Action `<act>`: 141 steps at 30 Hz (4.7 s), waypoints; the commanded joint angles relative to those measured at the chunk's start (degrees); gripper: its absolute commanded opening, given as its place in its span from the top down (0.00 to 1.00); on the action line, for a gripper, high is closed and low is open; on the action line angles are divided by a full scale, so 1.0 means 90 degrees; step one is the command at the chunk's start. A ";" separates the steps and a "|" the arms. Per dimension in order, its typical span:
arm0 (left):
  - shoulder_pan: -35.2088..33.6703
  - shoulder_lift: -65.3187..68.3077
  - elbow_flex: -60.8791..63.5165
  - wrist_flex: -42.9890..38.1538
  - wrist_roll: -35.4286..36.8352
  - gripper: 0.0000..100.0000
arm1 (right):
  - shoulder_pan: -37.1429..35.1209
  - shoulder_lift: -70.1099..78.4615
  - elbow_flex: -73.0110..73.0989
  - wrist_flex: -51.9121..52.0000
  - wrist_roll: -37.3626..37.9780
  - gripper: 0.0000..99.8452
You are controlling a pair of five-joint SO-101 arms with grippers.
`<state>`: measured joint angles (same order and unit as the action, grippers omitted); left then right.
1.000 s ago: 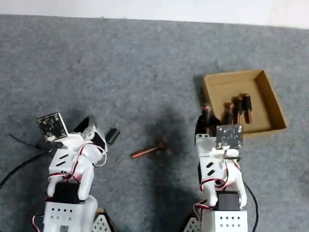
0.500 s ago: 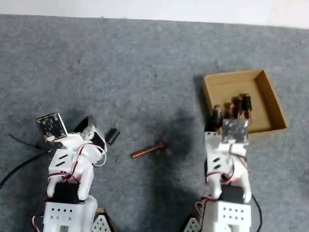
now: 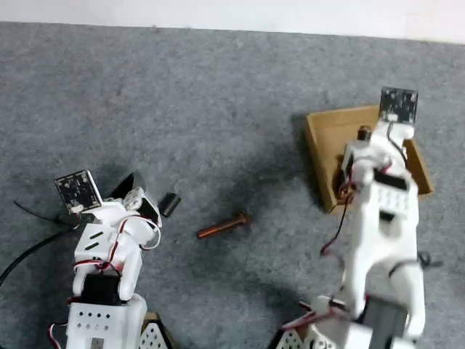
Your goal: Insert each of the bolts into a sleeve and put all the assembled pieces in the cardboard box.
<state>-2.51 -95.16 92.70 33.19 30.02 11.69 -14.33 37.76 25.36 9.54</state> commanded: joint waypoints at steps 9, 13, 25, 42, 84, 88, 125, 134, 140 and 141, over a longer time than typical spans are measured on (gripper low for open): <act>-0.0034 -0.0044 -0.0024 -0.0313 -0.0010 0.99 | -0.0181 0.0884 -0.1206 0.0591 0.0020 0.98; -0.0034 -0.0044 -0.0024 -0.0313 -0.0020 0.99 | -0.0181 0.0894 -0.1206 0.0601 0.0020 0.86; -0.0034 -0.0044 -0.0015 -0.0322 -0.0020 0.99 | -0.0298 0.0259 -0.1197 0.1265 -0.0469 0.79; -0.0786 -0.0054 -0.0132 -0.0332 0.0029 0.99 | -0.3502 -0.1861 -0.0855 0.3560 -0.1368 0.79; -0.2965 -0.0054 -0.0435 -0.0332 0.0850 0.99 | -0.7116 0.3267 -0.2896 0.1255 -0.6965 0.79; -0.3023 -0.0054 -0.0435 -0.0332 0.0860 0.99 | -0.7116 0.3551 -0.3062 0.1255 -0.6965 0.79; -0.3023 -0.0054 -0.0396 -0.0313 0.0860 0.99 | -0.6706 0.3629 -0.3023 0.1851 -0.5421 1.00; -0.3013 -0.0054 -0.0366 -0.0322 0.0860 0.99 | -0.5905 0.0366 -0.2447 0.1822 -0.3985 1.00; -0.2740 -0.0054 -0.0278 -0.0322 0.0860 0.99 | -0.5289 -0.1597 -0.1519 0.1812 -0.3057 1.00; -0.2652 -0.0054 -0.0249 -0.0322 0.0860 0.99 | -0.5153 -0.1851 -0.1324 0.1812 -0.2921 1.00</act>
<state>-29.23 -95.16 92.00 31.52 37.32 -38.24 -21.63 23.60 41.80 -20.18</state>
